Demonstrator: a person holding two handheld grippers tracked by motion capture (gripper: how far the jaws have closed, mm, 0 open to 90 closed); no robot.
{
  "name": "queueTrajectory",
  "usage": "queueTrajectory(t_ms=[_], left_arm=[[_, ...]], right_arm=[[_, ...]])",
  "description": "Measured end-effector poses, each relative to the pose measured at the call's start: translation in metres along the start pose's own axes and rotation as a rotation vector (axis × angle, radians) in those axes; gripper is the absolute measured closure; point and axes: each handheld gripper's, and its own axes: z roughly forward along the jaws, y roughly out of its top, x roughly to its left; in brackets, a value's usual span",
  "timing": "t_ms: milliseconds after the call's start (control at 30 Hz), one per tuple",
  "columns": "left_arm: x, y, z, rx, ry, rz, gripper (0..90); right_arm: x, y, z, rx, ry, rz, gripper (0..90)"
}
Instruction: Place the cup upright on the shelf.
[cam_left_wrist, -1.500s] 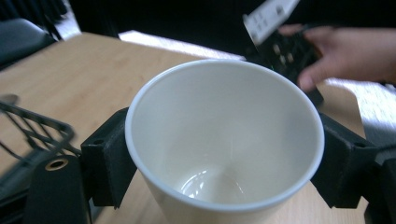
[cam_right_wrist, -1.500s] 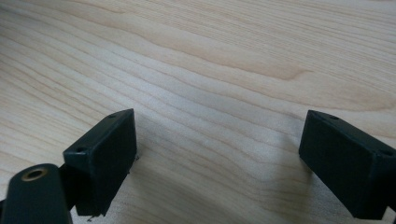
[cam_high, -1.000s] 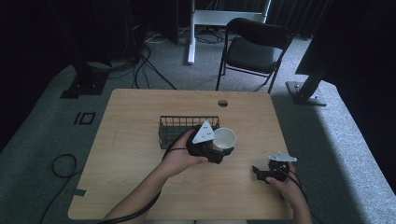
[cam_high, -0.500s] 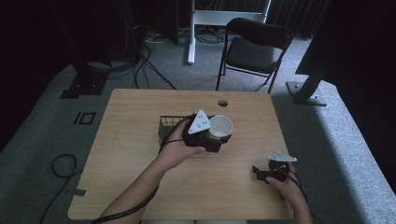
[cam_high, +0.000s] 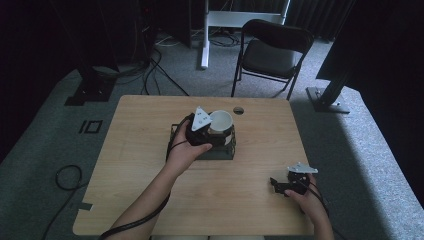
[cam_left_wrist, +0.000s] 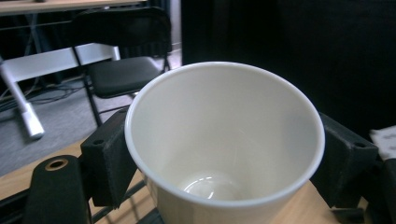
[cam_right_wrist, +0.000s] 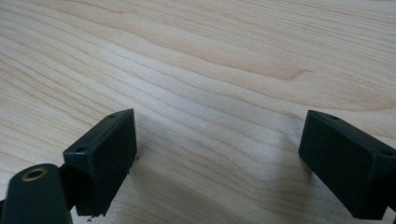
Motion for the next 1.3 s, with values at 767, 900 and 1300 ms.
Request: queueTrajectory(t_ms=[767, 900, 1300], left_arm=[[0.028, -0.036, 0.035, 0.098, 0.156, -0.098, 20.2], [0.029, -0.042, 0.037, 0.109, 0.17, -0.112, 20.2], [0.032, -0.054, 0.041, 0.123, 0.173, -0.096, 20.2]], right_arm=[[0.0, 0.0, 0.0, 0.001, 0.0, -0.001, 10.8], [0.0, 0.0, 0.0, 0.001, 0.0, -0.001, 10.8], [0.0, 0.0, 0.0, 0.001, 0.0, -0.001, 10.8]])
